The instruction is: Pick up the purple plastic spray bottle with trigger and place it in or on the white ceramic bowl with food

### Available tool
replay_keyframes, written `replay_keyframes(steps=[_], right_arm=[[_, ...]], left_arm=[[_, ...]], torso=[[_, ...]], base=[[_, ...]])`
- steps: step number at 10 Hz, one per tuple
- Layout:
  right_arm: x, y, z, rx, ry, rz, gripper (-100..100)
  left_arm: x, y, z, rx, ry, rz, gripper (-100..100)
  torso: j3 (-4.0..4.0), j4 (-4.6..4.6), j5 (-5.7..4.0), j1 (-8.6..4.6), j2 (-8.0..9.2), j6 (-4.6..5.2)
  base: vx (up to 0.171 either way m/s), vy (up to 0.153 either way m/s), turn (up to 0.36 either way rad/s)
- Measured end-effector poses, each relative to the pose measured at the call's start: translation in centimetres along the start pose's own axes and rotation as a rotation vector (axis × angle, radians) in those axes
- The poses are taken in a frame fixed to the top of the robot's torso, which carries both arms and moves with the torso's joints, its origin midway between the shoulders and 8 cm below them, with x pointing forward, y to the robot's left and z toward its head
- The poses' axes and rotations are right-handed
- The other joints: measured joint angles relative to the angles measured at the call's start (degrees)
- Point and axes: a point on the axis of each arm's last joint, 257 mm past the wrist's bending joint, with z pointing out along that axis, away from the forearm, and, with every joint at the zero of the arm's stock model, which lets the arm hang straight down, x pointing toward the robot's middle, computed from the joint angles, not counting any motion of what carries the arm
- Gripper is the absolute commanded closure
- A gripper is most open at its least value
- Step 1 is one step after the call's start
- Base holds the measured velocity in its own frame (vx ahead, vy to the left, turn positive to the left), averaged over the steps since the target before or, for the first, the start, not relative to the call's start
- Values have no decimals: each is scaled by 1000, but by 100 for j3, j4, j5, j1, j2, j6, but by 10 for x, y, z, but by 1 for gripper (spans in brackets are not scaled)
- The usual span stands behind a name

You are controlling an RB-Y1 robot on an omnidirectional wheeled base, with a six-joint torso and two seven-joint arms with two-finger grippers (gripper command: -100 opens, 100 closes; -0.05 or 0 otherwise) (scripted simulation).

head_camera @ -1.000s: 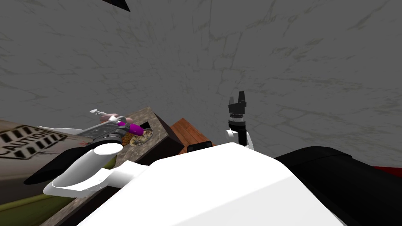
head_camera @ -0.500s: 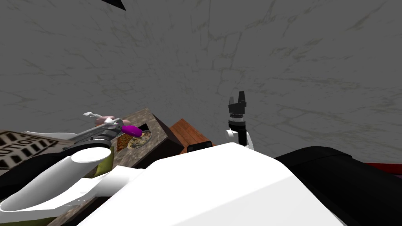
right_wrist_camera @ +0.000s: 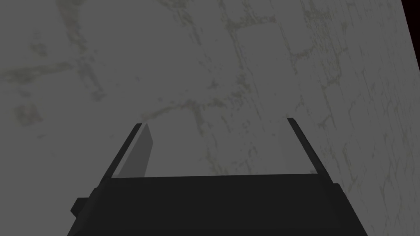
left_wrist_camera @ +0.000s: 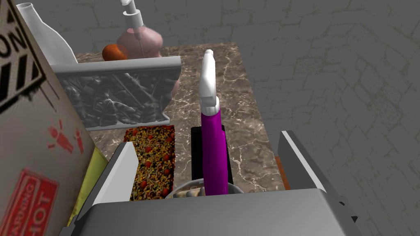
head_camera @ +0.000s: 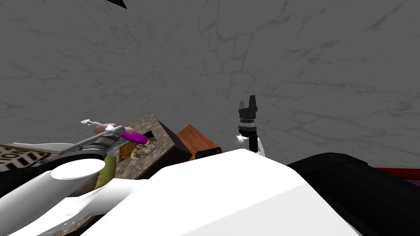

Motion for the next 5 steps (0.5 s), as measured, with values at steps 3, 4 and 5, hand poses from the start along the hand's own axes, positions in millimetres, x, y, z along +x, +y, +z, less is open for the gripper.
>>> replay_keyframes(steps=[3, 4, 5], right_arm=[[0, 0, 0, 0, 0, 0, 0], [0, 0, 0, 0, 0, 0, 0], [0, 0, 0, 0, 0, 0, 0]], left_arm=[[0, 0, 0, 0, 0, 0, 0], [0, 0, 0, 0, 0, 0, 0], [0, 0, 0, 0, 0, 0, 0]], torso=[[2, 1, -1, -3, 4, 0], [2, 1, -1, -4, 4, 0], [3, 1, -1, -4, 4, 0]], base=[[0, 0, 0], [0, 0, 0], [0, 0, 0]])
